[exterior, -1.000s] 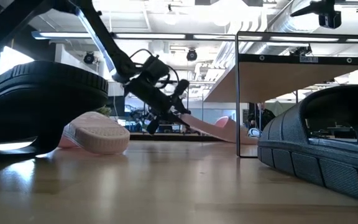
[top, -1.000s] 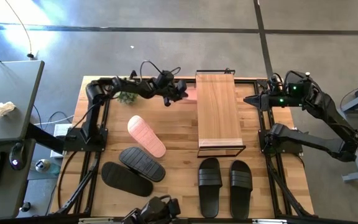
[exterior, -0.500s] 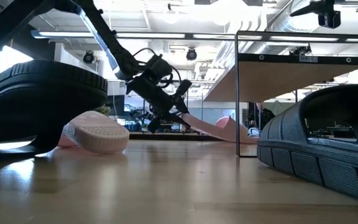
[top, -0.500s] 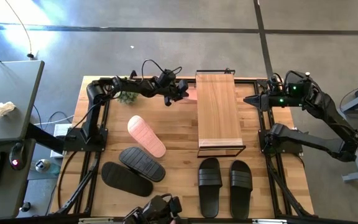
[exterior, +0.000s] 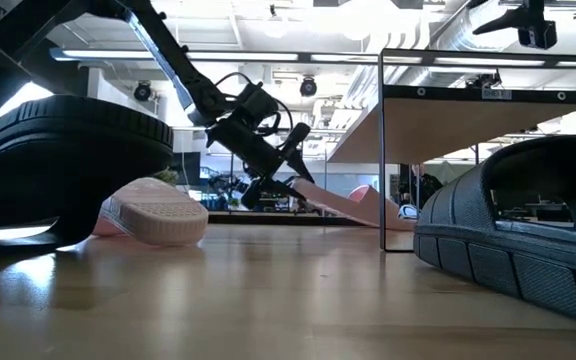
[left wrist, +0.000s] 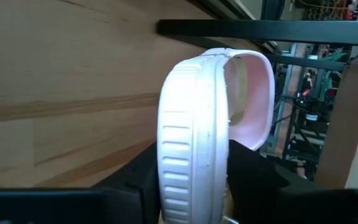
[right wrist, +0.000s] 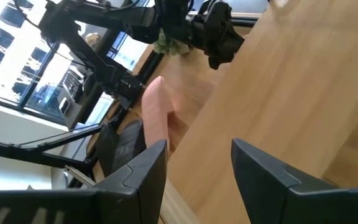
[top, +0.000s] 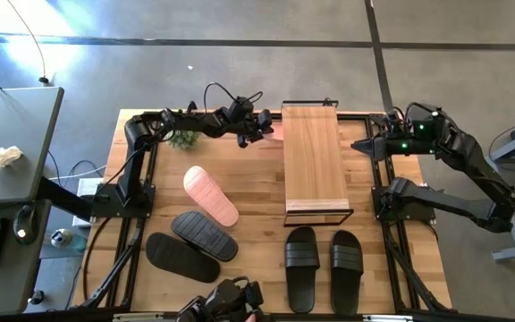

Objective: Pick and place slides into the shelf
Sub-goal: Put the pink slipper under the shelf

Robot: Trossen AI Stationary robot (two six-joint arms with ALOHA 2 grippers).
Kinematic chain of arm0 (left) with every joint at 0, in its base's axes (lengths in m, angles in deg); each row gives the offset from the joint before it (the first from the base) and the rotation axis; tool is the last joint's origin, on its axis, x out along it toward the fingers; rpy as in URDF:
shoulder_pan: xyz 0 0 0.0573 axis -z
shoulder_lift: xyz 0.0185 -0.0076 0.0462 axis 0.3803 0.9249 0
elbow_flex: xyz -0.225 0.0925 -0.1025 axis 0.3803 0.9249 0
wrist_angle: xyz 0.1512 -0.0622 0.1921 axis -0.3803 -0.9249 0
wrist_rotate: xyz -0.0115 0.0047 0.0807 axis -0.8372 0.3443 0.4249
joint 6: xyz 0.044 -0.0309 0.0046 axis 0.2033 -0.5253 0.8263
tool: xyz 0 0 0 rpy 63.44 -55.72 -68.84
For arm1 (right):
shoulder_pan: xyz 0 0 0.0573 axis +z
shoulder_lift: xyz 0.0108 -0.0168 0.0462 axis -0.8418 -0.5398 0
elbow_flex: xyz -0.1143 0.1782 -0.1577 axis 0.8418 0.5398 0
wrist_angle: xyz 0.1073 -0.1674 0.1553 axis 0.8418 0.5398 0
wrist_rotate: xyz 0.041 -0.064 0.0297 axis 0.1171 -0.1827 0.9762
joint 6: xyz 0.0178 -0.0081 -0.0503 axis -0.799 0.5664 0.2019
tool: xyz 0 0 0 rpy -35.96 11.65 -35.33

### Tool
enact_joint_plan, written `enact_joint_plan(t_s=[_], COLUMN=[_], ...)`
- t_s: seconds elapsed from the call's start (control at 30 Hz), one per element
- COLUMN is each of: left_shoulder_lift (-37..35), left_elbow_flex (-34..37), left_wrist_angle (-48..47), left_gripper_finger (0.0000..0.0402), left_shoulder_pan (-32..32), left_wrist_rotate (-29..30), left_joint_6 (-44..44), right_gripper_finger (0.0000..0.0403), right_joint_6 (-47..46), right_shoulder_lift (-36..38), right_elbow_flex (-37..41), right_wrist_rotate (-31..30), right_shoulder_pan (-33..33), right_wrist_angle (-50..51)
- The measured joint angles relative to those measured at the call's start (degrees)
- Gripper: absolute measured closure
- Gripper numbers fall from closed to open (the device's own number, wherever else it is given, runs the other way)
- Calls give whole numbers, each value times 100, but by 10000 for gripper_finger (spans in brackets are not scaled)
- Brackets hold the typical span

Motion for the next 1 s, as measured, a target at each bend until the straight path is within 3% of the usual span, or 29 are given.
enact_joint_plan(t_s=[0.5,0.67,1.0], left_shoulder_lift=[-20,-22,-32], left_elbow_flex=[-11,-524,-1679], left_wrist_angle=[-51,-1471,-3951], left_gripper_finger=[252,252,252], left_shoulder_pan=[2,2,4], left_wrist_rotate=[-23,85,985], left_joint_6=[71,581,2126], right_gripper_finger=[235,235,235], right_joint_6=[56,58,163], right_shoulder_lift=[0,0,0], right_elbow_flex=[0,0,0], right_wrist_rotate=[-278,-278,-275], right_shoulder_pan=[1,-1,0], right_wrist_angle=[138,260,263])
